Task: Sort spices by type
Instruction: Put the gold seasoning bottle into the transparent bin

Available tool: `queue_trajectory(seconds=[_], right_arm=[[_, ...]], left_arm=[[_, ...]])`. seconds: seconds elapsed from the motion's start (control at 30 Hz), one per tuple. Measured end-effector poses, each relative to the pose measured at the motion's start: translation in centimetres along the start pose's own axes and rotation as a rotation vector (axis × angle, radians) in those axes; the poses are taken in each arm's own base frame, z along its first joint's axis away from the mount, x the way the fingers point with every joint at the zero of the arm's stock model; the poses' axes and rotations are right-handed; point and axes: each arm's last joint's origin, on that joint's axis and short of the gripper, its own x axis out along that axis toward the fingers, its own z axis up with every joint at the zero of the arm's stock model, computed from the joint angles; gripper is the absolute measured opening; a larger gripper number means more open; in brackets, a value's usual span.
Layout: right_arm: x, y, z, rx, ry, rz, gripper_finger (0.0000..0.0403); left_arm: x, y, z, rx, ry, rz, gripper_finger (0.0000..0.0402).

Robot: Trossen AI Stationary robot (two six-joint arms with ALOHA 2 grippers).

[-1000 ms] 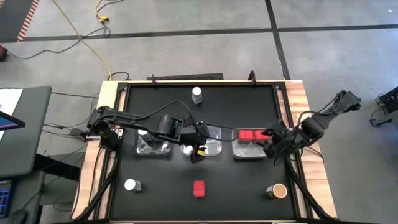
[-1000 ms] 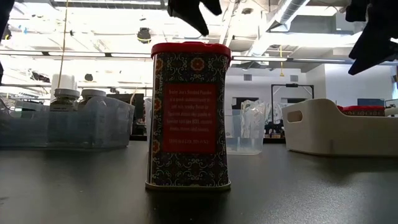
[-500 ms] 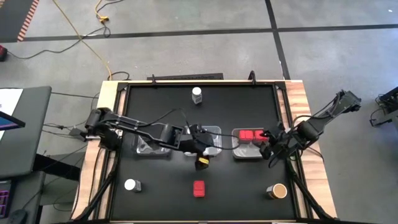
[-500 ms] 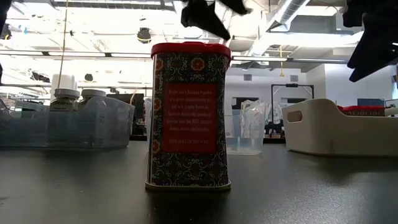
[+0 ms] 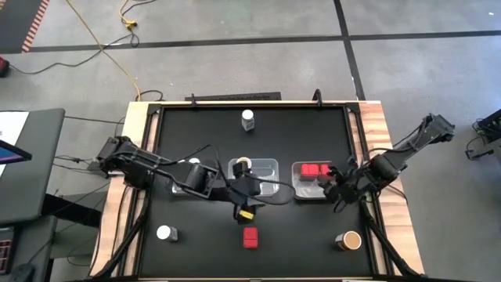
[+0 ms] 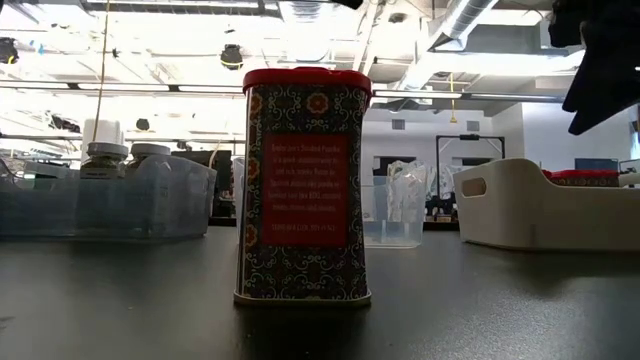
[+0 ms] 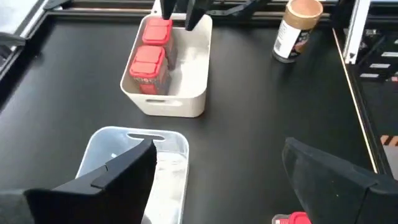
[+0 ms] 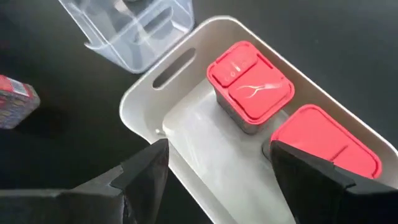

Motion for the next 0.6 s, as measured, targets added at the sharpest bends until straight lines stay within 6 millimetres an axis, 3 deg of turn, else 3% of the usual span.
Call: queue_trajectory(seconds=[0.17, 0.33, 0.6], right_arm=[[-0.1, 1.9, 1.2, -0.062, 0.116, -0.097, 0.0305], [-0.5, 4.3, 2.5, -0.104, 0.17, -0.206, 0.0305], [-1.3, 7.7, 4.1, -0.085, 0.203, -0.142, 0.0305]], left_arm=[[-0.1, -1.1, -0.7, -0.006, -0.031, 0.032, 0.0334], [-0.2, -1.5, -4.0, -0.035, -0.136, 0.026, 0.0334], [-3.8, -0.7, -9.1, -0.13, -0.259, -0.22, 0.0334]])
